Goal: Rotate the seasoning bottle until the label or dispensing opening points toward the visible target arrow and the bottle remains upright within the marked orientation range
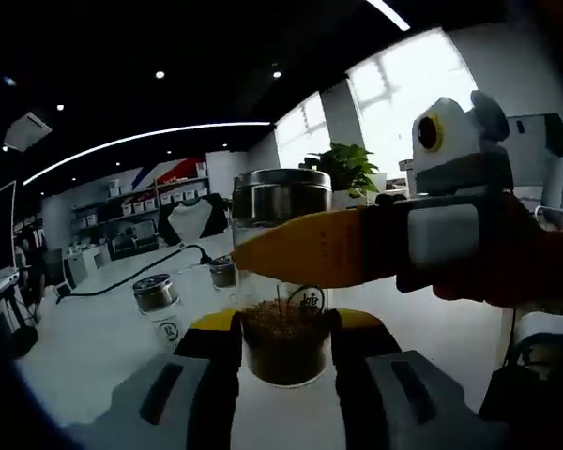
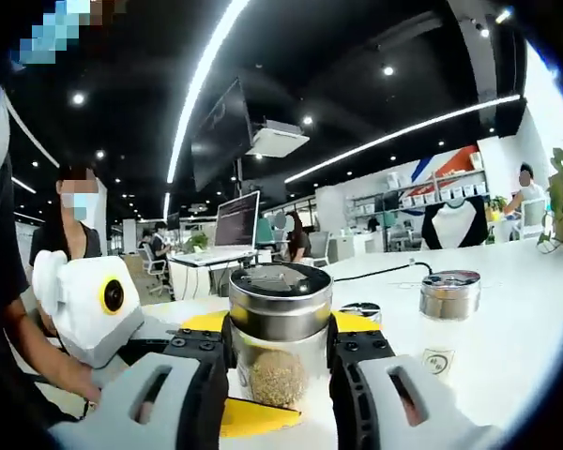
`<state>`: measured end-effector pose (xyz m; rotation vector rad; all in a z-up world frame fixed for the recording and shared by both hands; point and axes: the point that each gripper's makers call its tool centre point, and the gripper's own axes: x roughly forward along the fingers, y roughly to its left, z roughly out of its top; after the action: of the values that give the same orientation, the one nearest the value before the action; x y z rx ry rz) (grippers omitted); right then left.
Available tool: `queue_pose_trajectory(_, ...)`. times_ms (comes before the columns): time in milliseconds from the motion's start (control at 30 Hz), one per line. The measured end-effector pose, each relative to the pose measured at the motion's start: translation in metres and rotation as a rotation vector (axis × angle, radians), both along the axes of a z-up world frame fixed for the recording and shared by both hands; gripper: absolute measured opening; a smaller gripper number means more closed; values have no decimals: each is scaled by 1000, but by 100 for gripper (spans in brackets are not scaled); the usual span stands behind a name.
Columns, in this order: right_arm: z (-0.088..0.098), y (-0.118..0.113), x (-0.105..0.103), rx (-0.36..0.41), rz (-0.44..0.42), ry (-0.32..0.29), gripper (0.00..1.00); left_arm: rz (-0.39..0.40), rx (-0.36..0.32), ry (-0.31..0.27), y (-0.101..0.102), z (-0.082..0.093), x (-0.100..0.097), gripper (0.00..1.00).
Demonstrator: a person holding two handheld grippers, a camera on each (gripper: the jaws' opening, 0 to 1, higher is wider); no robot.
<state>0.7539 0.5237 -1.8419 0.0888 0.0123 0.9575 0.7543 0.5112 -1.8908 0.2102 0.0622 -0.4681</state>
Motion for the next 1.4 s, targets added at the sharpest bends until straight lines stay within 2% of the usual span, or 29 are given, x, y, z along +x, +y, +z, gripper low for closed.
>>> queue_pose_trajectory(100, -1, 0, -2, -59, -28, -62, 38, -22, -29, 18, -1, -1, 0, 40)
queue_pose_trajectory(233, 0, -9, 0, -12, -2, -24, 37, -109, -26, -20, -8, 1, -1, 40)
queue_pose_trajectory(300, 1, -13, 2, 3, 24, -2, 37, -139, -129, 65, -10, -1, -5, 40)
queue_pose_trajectory(333, 2, -16, 2, 6, 27, -4, 37, -171, -132, 75, -12, 0, -6, 41)
queue_pose_trajectory(400, 6, -25, 4, 19, 33, -10, 37, -156, -112, 70, -6, -2, -4, 46)
queue_pose_trajectory(467, 11, -33, 7, 22, 35, -19, 37, -177, -100, 78, -4, -5, -5, 52)
queue_pose_trajectory(600, 16, -51, 11, 7, 36, -30, 37, -202, -134, 92, 3, -5, -10, 58)
queue_pose_trajectory(700, 18, -63, 14, -2, 30, -36, 37, -213, -133, 86, 10, -5, -11, 68)
queue_pose_trajectory(800, 19, -78, 20, -27, 23, -44, 37, -216, -210, 102, 19, 0, -11, 75)
queue_pose_trajectory(933, 21, -94, 26, -34, 12, -53, 37, -194, -196, 88, 33, 1, -11, 82)
queue_pose_trajectory(1133, 14, -114, 41, -53, 28, -39, 37, -139, -165, 121, 59, -8, -6, 96)
queue_pose_trajectory(1300, 5, -132, 58, -83, 31, -32, 37, -92, -63, 153, 76, -22, -5, 100)
queue_pose_trajectory(1400, 0, -140, 69, -95, 30, -21, 37, -74, -60, 151, 82, -23, -4, 100)
